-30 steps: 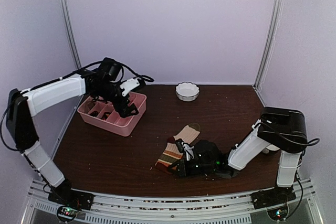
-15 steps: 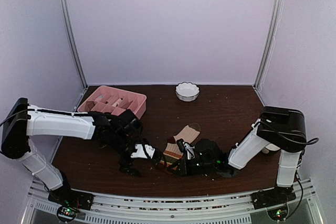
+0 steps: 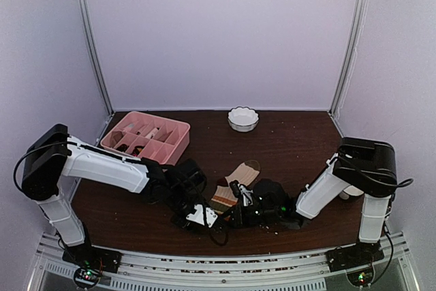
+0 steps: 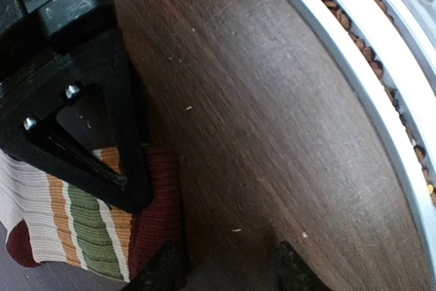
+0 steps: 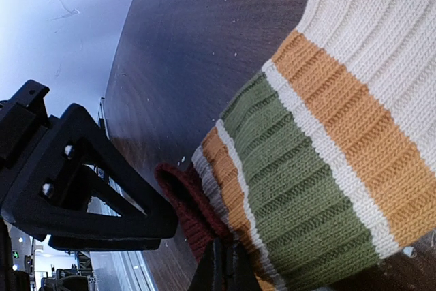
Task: Roll the socks
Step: Roll the sock at the center of the board.
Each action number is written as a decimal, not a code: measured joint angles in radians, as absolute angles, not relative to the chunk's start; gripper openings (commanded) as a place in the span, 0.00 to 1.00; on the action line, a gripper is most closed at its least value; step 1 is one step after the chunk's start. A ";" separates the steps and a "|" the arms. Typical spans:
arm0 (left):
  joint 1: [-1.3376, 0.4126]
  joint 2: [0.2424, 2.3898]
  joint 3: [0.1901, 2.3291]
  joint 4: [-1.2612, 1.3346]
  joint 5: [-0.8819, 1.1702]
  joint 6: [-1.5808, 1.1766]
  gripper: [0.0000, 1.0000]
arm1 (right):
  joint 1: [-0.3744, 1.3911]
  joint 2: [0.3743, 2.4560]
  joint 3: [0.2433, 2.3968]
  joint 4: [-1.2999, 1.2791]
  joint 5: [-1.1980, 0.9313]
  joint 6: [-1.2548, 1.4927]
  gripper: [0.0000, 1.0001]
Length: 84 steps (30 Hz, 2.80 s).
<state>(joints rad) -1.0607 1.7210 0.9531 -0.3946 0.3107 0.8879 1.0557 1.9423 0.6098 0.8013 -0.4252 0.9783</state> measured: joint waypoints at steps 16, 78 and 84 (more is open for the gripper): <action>-1.076 1.737 0.974 -0.358 0.285 0.900 0.47 | 1.054 1.942 0.609 0.801 -0.430 0.981 0.00; -0.937 2.107 1.440 -0.923 0.583 0.787 0.13 | 1.285 1.341 0.214 0.399 0.441 0.579 1.00; -0.937 2.160 1.505 -0.997 0.621 0.785 0.13 | 1.525 1.437 0.417 0.368 0.498 0.300 0.77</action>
<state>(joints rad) -0.9371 2.1605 1.5047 -0.9966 0.6209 0.7849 1.5249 1.4368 0.4171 0.3679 0.4976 0.3004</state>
